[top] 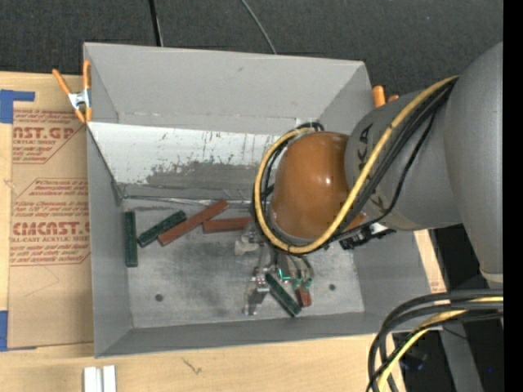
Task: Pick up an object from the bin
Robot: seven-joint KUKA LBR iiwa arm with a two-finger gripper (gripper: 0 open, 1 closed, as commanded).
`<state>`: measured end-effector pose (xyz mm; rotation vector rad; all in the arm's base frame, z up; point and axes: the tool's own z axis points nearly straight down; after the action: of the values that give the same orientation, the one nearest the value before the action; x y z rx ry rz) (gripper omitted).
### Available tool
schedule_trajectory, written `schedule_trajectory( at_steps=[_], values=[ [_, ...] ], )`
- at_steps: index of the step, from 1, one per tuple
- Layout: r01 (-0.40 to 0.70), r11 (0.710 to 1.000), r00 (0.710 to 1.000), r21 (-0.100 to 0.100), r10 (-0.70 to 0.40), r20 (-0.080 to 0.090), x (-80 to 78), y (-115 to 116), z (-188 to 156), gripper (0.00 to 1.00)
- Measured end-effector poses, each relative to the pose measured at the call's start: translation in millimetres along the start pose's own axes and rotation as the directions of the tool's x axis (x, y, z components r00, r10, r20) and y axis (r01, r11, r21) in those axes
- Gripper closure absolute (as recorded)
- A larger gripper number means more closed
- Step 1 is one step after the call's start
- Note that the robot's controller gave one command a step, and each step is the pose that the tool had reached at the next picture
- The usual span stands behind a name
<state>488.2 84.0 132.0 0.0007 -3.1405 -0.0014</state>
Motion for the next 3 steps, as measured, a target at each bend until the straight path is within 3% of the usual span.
schedule_trajectory(
  at_steps=[1,2,3],
  values=[
    [0.08,0.997,0.997,0.0,-0.08,0.001,-14.1,-37,-1,0.0],
    [0.125,0.992,0.992,0.0,-0.125,0.018,-31.3,-73,56,1.0],
    [0.125,0.992,0.992,0.0,-0.125,0.018,-31.3,-73,56,1.0]
  ],
)
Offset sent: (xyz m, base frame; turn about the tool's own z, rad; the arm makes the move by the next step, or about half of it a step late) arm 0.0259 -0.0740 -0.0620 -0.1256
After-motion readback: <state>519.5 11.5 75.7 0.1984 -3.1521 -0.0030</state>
